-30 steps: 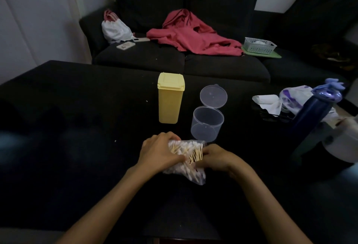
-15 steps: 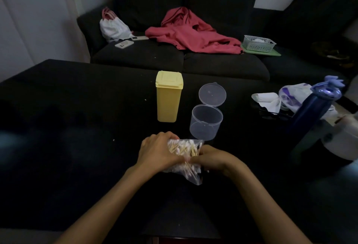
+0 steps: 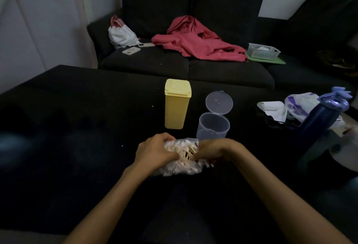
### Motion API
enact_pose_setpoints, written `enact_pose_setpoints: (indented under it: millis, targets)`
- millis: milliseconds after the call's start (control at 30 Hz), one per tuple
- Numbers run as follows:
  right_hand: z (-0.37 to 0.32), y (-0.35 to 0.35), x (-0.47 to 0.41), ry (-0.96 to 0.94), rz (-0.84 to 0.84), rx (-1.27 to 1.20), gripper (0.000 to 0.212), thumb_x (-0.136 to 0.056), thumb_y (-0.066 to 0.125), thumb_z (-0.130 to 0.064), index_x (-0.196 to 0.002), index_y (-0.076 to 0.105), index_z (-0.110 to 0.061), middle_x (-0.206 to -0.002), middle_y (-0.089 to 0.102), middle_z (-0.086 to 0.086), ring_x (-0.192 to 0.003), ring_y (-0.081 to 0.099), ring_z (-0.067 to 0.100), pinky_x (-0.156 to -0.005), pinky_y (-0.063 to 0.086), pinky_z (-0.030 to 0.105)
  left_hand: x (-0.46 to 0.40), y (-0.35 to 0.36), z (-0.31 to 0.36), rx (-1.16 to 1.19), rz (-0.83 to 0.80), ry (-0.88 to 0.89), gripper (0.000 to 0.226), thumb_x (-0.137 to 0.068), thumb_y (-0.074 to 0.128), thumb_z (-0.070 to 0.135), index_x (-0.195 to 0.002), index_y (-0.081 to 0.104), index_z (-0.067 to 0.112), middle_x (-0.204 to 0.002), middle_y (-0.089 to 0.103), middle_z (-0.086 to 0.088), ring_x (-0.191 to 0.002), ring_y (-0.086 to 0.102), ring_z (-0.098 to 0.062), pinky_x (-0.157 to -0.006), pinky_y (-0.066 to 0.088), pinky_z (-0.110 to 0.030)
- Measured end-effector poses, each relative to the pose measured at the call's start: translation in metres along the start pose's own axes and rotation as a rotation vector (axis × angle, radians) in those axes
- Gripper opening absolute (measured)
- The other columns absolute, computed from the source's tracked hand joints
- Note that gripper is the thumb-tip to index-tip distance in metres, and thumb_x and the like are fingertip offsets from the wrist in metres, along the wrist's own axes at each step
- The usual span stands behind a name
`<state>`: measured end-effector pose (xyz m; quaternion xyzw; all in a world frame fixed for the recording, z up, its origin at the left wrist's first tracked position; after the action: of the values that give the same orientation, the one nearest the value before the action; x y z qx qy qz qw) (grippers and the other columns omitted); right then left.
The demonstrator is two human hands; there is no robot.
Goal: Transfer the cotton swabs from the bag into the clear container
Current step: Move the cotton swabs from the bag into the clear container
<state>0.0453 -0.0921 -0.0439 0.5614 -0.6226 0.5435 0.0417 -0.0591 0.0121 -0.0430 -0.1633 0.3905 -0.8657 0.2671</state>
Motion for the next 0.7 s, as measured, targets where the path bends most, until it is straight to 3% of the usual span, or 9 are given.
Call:
enact_pose_setpoints:
  millis: [100,167,200,233,300,400,600,700]
  targets:
    - [-0.018,-0.009,0.006,0.006,-0.007,0.108,0.024,-0.097,0.044,-0.016,-0.073,0.047,-0.013,-0.07,0.05,0.005,-0.057,0.043,0.011,-0.053,0.034,0.021,0.001,-0.004,-0.002,0.143,-0.233,0.015,0.082,-0.06,0.079,0.054,-0.132,0.047,0.031,-0.133,0.051,0.008,-0.119,0.05,-0.013,-0.102,0.043,-0.038]
    - [-0.031,-0.014,0.008,0.009,0.011,0.205,0.015,-0.097,0.042,-0.018,-0.085,0.049,-0.012,-0.082,0.053,0.005,-0.067,0.047,0.013,-0.06,0.037,0.023,0.007,-0.005,0.0,0.04,-0.37,0.046,0.114,-0.044,0.078,0.064,-0.143,0.032,0.03,-0.143,0.039,0.007,-0.129,0.041,-0.017,-0.109,0.036,-0.042]
    - [-0.035,-0.018,0.007,0.0,0.026,0.255,0.012,-0.097,0.042,-0.019,-0.094,0.05,-0.011,-0.089,0.054,0.006,-0.073,0.049,0.014,-0.065,0.039,0.025,0.009,-0.005,0.001,-0.062,-0.37,0.064,0.119,-0.046,0.08,0.063,-0.146,0.025,0.03,-0.146,0.034,0.006,-0.133,0.036,-0.019,-0.112,0.03,-0.045]
    - [-0.04,-0.02,0.007,-0.001,0.033,0.311,0.013,-0.097,0.041,-0.019,-0.097,0.051,-0.011,-0.092,0.054,0.006,-0.078,0.05,0.016,-0.069,0.039,0.026,0.01,-0.007,-0.001,-0.149,-0.315,0.077,0.117,-0.051,0.082,0.058,-0.148,0.021,0.029,-0.148,0.032,0.005,-0.135,0.033,-0.02,-0.113,0.026,-0.046]
    - [-0.049,-0.024,0.007,-0.019,0.048,0.379,0.02,-0.098,0.04,-0.017,-0.08,0.048,-0.015,-0.083,0.052,0.002,-0.072,0.049,0.013,-0.065,0.038,0.023,0.01,-0.011,-0.001,-0.206,-0.125,0.122,0.102,-0.061,0.081,0.049,-0.145,0.026,0.029,-0.144,0.04,0.002,-0.131,0.04,-0.02,-0.11,0.03,-0.044]
    - [-0.058,-0.035,0.016,-0.036,0.077,0.383,0.026,-0.098,0.04,-0.013,-0.073,0.048,-0.013,-0.076,0.048,0.001,-0.065,0.044,0.011,-0.057,0.034,0.019,0.01,-0.016,0.001,-0.085,0.044,0.166,0.088,-0.066,0.079,0.047,-0.141,0.037,0.027,-0.133,0.051,0.0,-0.12,0.051,-0.02,-0.098,0.043,-0.038]
    - [-0.062,-0.068,0.037,-0.047,0.144,0.444,0.031,-0.094,0.054,-0.029,-0.066,0.056,-0.018,-0.067,0.054,-0.003,-0.064,0.047,0.011,-0.066,0.038,0.026,0.008,-0.021,-0.001,0.176,0.067,0.078,0.086,-0.06,0.085,0.043,-0.134,0.044,0.029,-0.129,0.056,0.004,-0.118,0.054,-0.02,-0.092,0.044,-0.033]
    - [-0.061,-0.074,0.042,-0.08,0.16,0.375,0.035,-0.094,0.055,-0.027,-0.061,0.057,-0.017,-0.064,0.055,-0.002,-0.065,0.046,0.013,-0.07,0.036,0.029,0.006,-0.02,0.001,0.262,0.056,0.059,0.088,-0.057,0.086,0.043,-0.133,0.044,0.029,-0.128,0.055,0.004,-0.116,0.053,-0.02,-0.094,0.044,-0.035]
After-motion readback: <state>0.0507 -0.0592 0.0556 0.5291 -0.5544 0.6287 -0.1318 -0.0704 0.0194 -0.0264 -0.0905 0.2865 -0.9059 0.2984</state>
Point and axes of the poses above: each hand's wrist, its own x-axis away from the middle knuckle, its own y-axis out of the palm, z = x × y, the point moved 6 cm from there along -x, towards the middle knuckle
